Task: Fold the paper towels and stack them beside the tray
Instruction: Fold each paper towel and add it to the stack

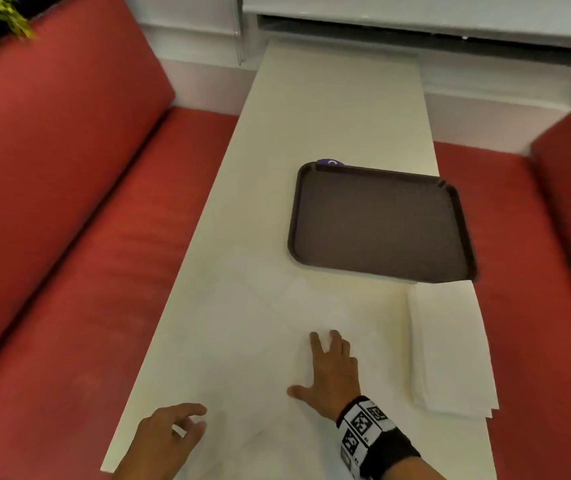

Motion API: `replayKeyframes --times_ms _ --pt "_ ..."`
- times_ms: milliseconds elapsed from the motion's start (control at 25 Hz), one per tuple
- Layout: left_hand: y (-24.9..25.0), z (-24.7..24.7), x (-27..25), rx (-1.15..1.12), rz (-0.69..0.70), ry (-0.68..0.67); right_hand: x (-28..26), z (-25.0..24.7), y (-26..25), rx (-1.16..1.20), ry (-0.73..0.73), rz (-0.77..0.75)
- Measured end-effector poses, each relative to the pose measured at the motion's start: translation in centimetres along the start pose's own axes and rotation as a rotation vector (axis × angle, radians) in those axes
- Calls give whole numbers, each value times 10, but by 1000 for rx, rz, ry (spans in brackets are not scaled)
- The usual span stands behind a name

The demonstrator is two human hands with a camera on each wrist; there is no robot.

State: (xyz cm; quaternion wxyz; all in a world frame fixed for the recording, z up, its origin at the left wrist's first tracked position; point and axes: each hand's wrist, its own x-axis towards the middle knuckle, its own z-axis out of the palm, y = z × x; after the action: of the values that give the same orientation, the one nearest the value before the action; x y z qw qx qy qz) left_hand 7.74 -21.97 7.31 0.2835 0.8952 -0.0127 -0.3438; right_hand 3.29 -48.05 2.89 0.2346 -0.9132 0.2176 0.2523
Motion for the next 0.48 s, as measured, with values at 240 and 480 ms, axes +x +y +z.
replayKeyframes --times_ms 240,480 --pt "-53 -23 -17 -110 -20 85 20 2 -22 -105 -36 110" --pt "-62 -37 -12 -128 30 124 7 12 -25 147 15 220"
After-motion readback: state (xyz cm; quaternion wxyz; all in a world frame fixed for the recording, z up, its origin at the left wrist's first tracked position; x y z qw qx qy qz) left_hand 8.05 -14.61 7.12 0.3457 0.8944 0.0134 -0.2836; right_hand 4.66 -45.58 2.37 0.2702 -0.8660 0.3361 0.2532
